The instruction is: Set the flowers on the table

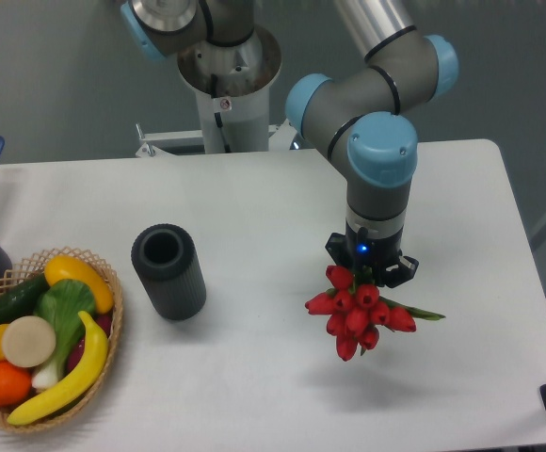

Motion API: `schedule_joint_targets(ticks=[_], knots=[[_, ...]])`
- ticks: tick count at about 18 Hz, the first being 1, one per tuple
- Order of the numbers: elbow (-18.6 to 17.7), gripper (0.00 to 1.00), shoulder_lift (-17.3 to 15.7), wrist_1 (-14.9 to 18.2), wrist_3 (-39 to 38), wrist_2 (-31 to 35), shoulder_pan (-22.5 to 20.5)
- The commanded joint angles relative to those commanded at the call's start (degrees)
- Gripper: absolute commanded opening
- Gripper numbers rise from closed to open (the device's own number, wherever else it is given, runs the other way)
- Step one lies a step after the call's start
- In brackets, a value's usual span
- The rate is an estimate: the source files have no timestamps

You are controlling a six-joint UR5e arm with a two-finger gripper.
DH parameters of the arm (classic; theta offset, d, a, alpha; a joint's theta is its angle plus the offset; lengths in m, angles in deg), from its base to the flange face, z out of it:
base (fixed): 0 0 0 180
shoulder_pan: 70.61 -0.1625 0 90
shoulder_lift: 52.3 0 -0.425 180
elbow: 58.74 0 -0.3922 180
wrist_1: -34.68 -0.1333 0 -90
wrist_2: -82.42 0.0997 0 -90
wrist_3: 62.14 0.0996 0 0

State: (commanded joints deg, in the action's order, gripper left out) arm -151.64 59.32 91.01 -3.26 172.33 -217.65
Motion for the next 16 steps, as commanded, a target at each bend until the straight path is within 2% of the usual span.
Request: schedule_joint_targets(ticks=[4,9,10,12,13,14,16], knots=[[-0.35,0.02,0.26,-0.18,0.44,0.26,0.09],[-0.97,0.08,2.64,-0.26,0.00,0.70,0.70],[-1.23,0.15,2.90,-0.26,0.26,0.62,0.79],[-2.19,0.51,2.99,-0.35,0.09,0.27,0.79],[-2.46,0.82,2.90,-0.44,0.00,0.26,0.79],[-2.55,1.00,2.90,-0.96,-0.17,0.26,0.79],[-3.16,1.00,2.90,-2.10,-0.35,0.35,0.79]])
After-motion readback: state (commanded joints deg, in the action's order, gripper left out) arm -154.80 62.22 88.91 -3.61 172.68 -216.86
